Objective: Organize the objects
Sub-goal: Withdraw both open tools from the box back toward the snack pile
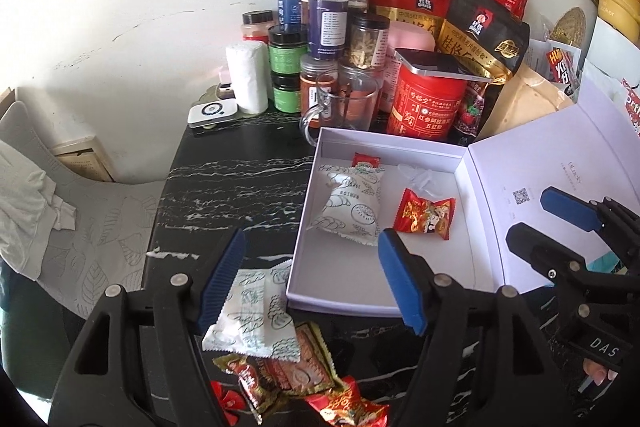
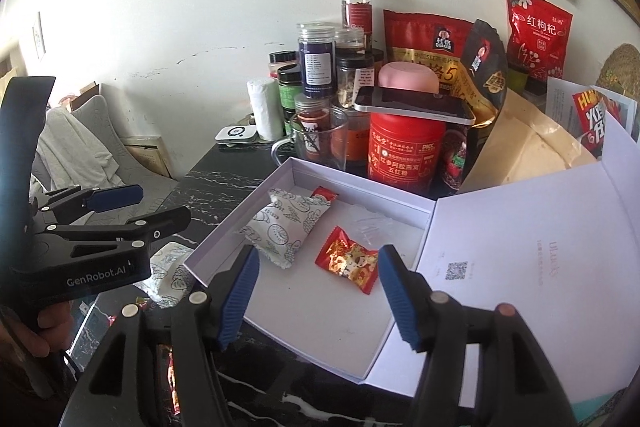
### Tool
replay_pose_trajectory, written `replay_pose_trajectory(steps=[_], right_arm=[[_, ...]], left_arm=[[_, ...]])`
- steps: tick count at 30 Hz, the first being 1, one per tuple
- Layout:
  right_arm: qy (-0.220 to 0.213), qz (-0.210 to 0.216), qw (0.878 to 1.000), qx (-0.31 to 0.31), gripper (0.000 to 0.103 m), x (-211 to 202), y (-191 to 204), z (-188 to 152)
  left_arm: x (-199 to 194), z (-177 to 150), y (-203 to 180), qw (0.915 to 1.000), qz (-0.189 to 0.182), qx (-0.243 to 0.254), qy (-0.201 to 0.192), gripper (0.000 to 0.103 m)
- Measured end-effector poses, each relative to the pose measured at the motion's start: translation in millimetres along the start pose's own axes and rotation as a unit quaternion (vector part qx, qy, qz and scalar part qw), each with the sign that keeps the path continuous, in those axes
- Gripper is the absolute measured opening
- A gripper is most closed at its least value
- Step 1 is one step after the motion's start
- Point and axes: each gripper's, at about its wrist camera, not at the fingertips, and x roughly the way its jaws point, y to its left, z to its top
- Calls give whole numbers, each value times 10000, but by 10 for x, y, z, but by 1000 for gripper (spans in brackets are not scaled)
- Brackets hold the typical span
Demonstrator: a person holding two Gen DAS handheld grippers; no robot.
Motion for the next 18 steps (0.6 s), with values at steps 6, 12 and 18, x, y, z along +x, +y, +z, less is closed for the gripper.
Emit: replay_pose_trajectory(steps=[6, 12, 18], right_arm=[[-61, 167, 9998, -111, 63, -78, 151, -58], [-36, 287, 9994, -203, 64, -131, 266, -116], [-12, 394, 9987, -321, 67, -174, 392, -171]], left_arm=[[-163, -97, 104, 9998, 189, -99, -55, 68], [-296, -198, 174, 9995, 282, -140, -84, 72], [-389, -313, 266, 9990, 350, -259, -112, 78]])
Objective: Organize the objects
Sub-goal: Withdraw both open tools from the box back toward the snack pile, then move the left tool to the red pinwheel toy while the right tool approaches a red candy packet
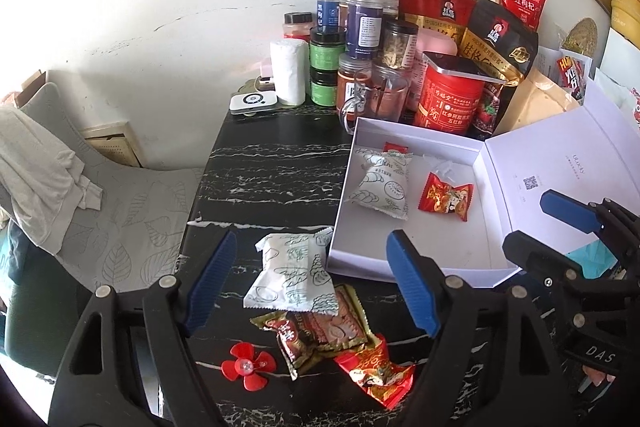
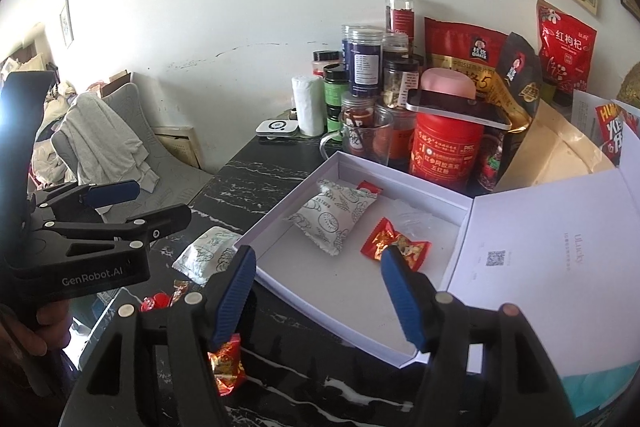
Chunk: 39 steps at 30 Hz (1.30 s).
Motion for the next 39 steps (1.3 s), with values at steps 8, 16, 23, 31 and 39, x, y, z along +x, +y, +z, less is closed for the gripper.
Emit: replay_pose_trajectory(steps=[8, 16, 23, 31, 39], right_arm=[[81, 185, 9997, -146, 69, 4, 184, -60], [152, 432, 9984, -338, 69, 67, 406, -119], [375, 666, 9957, -516, 69, 216, 606, -215], [573, 844, 9931, -582, 69, 363, 765, -354], [830, 939, 9894, -738, 69, 522, 902, -551]], left_arm=[[-77, -151, 153, 9999, 47, -142, 65, 79], [-155, -317, 361, 9992, 202, -312, 120, 79], [-152, -491, 506, 9985, 309, -368, 259, 79], [-41, -706, 726, 9960, 283, -637, 554, 79], [60, -885, 795, 9953, 312, -558, 728, 79]])
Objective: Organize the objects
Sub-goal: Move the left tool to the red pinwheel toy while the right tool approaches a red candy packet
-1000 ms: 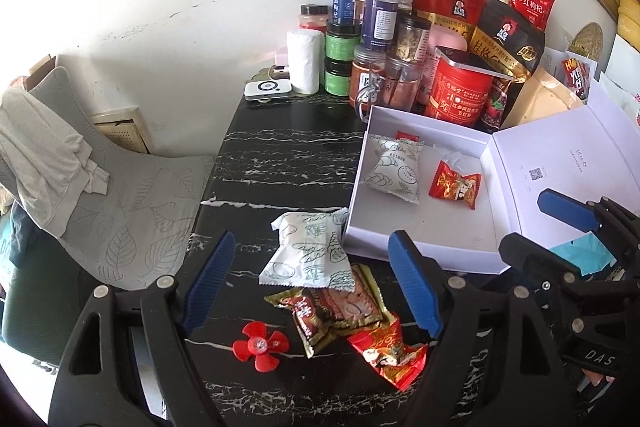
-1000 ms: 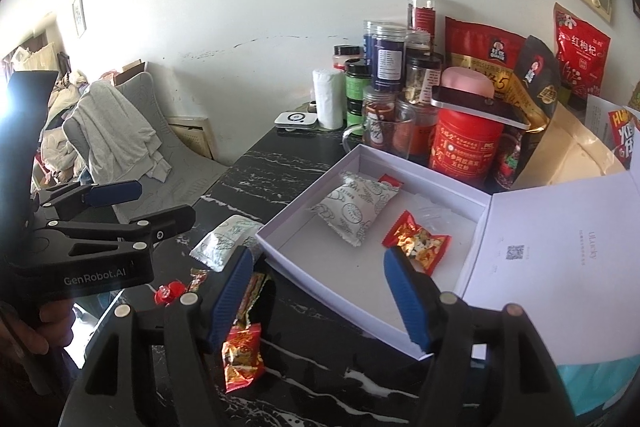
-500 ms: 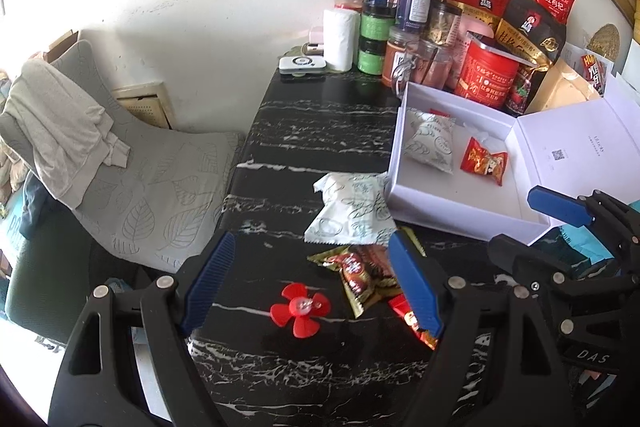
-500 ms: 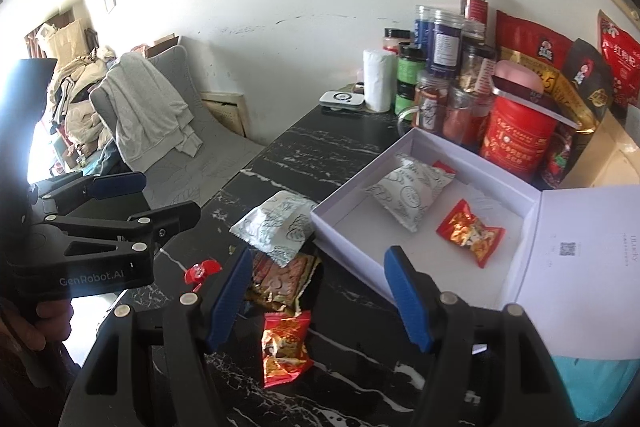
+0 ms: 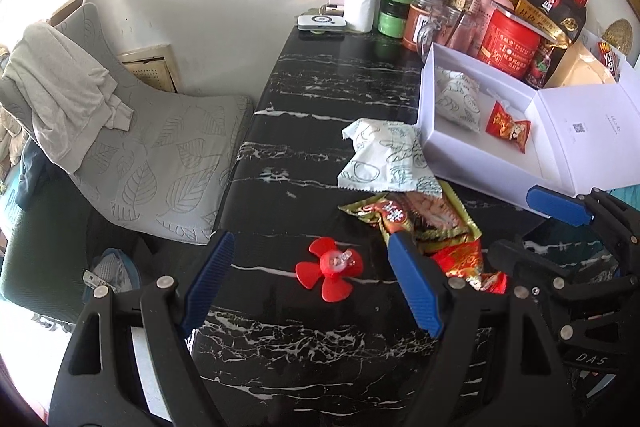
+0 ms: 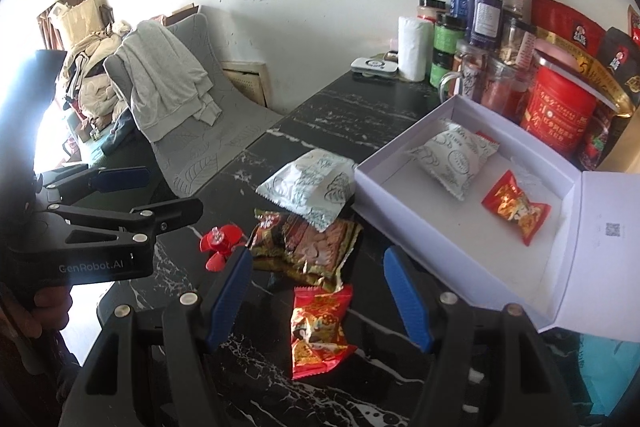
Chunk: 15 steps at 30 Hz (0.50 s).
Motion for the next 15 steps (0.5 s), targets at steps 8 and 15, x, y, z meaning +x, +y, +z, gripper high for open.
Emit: replay_pose_trajectory(steps=[8, 15], right_arm=[[107, -37, 9999, 127, 69, 124, -58, -107], [315, 38, 9994, 157, 69, 251, -103, -241]], left_arm=[[34, -81, -11, 9999, -14, 108, -97, 79], [181, -158, -27, 9999, -10, 158, 44, 79]])
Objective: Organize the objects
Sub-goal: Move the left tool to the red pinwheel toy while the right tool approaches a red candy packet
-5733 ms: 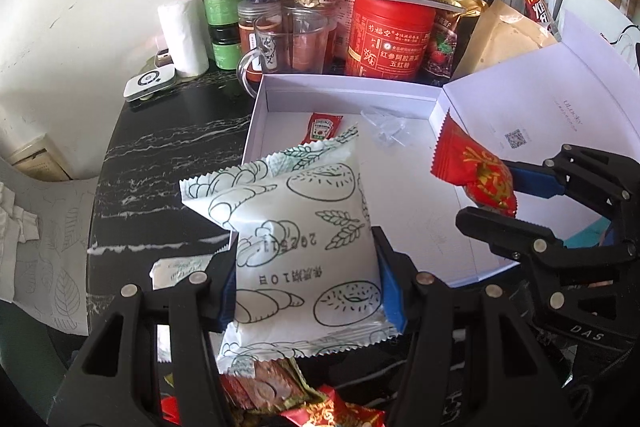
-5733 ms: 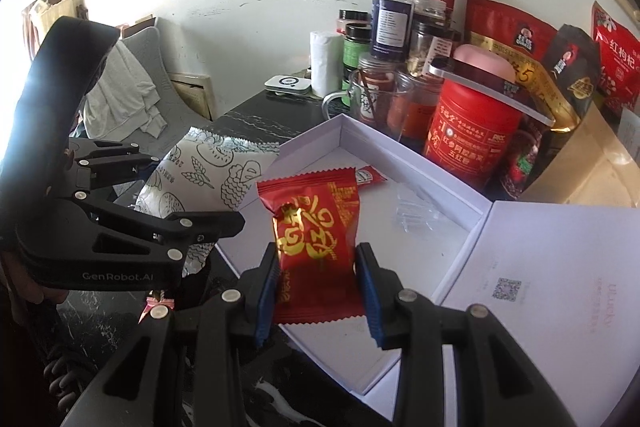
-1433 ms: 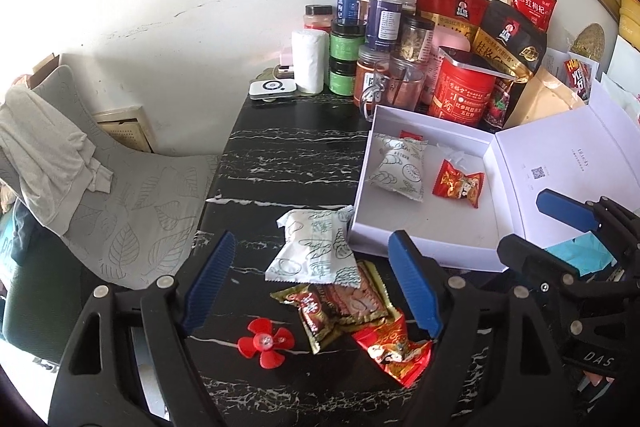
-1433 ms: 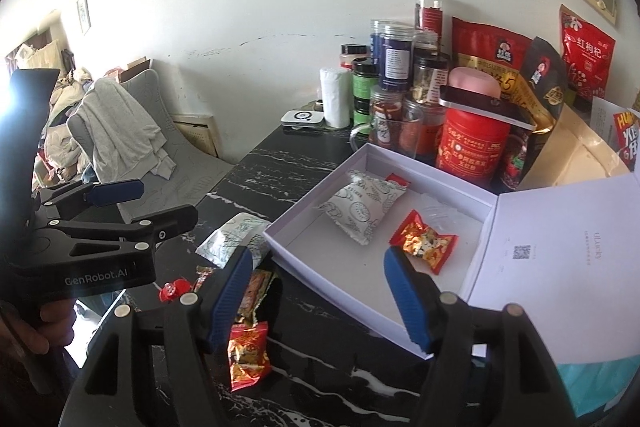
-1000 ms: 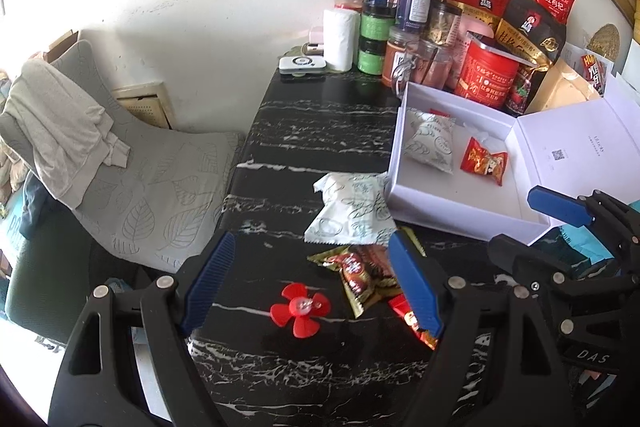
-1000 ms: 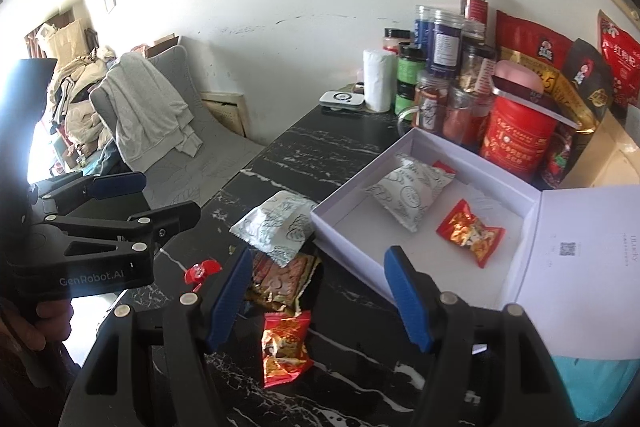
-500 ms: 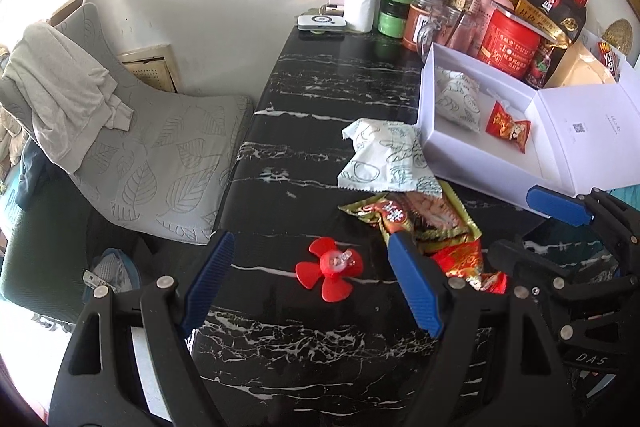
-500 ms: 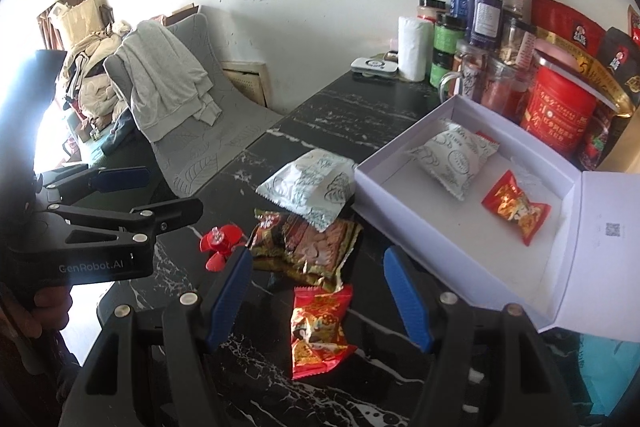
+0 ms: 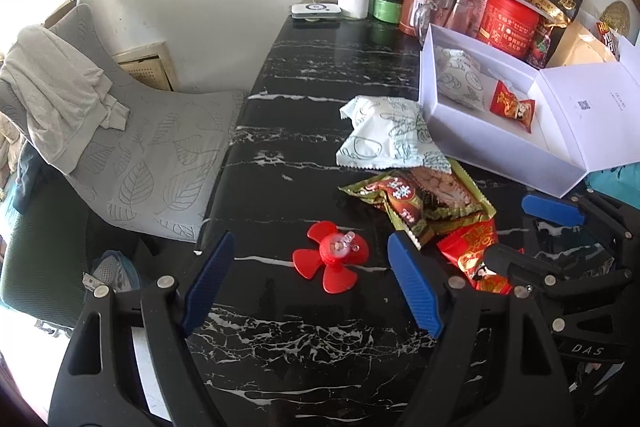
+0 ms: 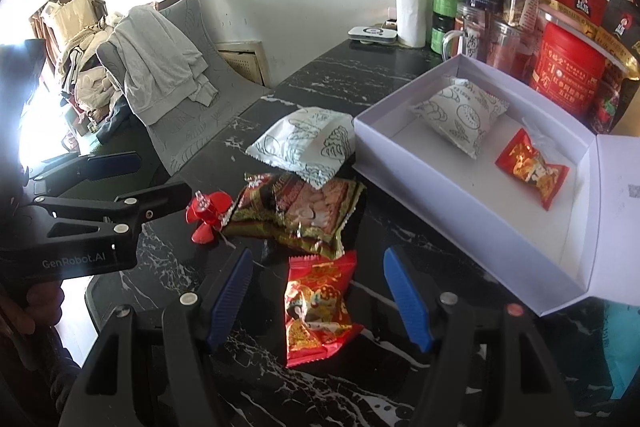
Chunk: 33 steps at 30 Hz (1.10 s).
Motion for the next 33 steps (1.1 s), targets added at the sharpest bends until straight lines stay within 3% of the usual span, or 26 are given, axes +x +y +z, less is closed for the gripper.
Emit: replay_pose_trajectory(steps=[13, 20, 25, 30, 33], right_arm=[[384, 90, 9989, 239, 69, 242, -99, -223], [449, 68, 9990, -22, 69, 291, -35, -281], [390, 36, 9992, -60, 67, 293, -39, -297], [368, -115, 9990, -238, 49, 298, -12, -289], [377, -123, 9988, -281, 49, 293, -8, -285]], left_arm=[[313, -86, 53, 9996, -123, -86, 256, 78], [413, -107, 38, 9996, -111, -29, 270, 76], [474, -101, 64, 9993, -220, -95, 283, 67], [518, -116, 50, 9989, -344, -74, 302, 49], [514, -117, 24, 9990, -349, -24, 267, 43]])
